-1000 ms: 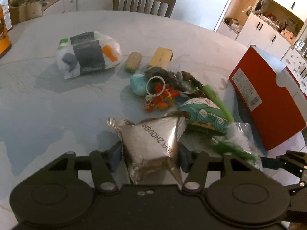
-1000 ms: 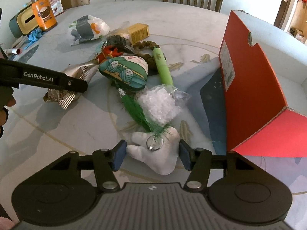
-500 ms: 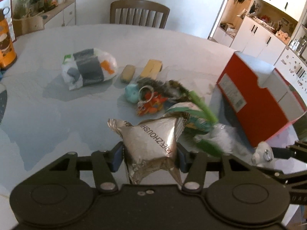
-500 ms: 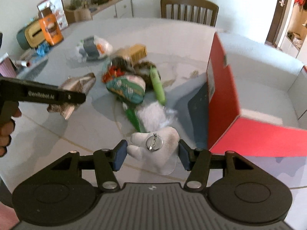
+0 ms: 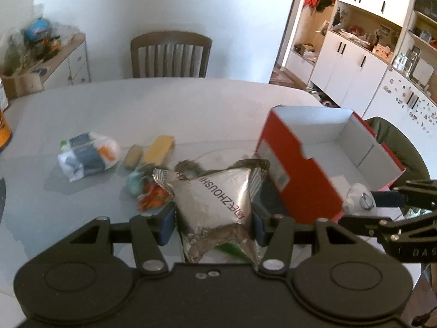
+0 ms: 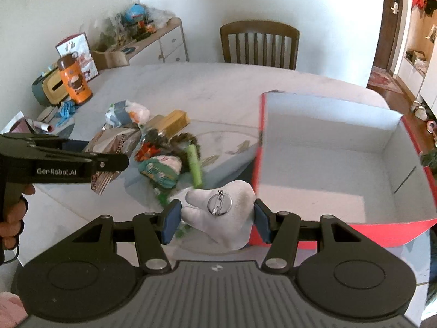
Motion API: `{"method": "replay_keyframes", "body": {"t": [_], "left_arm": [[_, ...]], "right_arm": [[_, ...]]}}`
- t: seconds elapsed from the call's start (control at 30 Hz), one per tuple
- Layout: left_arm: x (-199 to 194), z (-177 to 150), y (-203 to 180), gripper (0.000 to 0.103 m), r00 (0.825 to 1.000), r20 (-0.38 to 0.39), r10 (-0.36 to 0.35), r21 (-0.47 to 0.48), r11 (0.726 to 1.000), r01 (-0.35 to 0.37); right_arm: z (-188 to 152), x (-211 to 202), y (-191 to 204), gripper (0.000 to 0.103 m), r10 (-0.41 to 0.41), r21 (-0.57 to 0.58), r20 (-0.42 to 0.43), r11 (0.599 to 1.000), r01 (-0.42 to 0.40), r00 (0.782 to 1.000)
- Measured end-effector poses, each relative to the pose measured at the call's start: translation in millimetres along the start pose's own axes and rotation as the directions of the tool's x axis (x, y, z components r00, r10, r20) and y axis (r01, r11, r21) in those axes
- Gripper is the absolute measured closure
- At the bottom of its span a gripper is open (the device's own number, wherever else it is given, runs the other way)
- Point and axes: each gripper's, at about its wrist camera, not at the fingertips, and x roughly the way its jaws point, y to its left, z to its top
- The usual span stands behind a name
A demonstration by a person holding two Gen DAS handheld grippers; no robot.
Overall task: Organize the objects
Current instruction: 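Carry the foil bag and plush toy with both grippers over the red shoebox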
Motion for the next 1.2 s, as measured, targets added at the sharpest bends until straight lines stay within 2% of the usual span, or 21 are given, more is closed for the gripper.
{"method": "replay_keyframes", "body": {"t": [0.17,0.5,0.77,0.97,1.2], "left_arm": [[5.2,16.7,-33.1,0.049,1.0,0.013,-0.024,0.02,1.0,0.024],[32.4,54.4,-106.9,0.048,0.998,0.026,-0.053,0.119,0.992,0.049],[60.4,83.7,-157.5,0.048,0.997,0.004,-0.072,0.2,0.977,0.07],[94.9,94.3,-182.5,0.048,0.995,-0.062,-0.084,0.186,0.978,0.094],[147.6,98.4,-200.5,0.048,0.988,-0.15,-0.041,0.214,0.974,0.073]], "right_arm": [[8.0,-11.5,-32.4,0.047,0.002,-0.004,0.02,1.0,-0.002,1.0],[17.6,-16.8,-100.2,0.047,-0.053,-0.008,0.032,0.999,0.053,0.998],[20.6,-12.9,-138.2,0.047,-0.068,-0.028,0.027,0.997,0.068,0.997],[23.9,3.4,-162.2,0.047,-0.05,-0.035,-0.014,0.998,0.049,0.999],[23.3,35.0,-180.1,0.047,-0.063,-0.058,-0.071,0.997,0.059,0.995]]}}
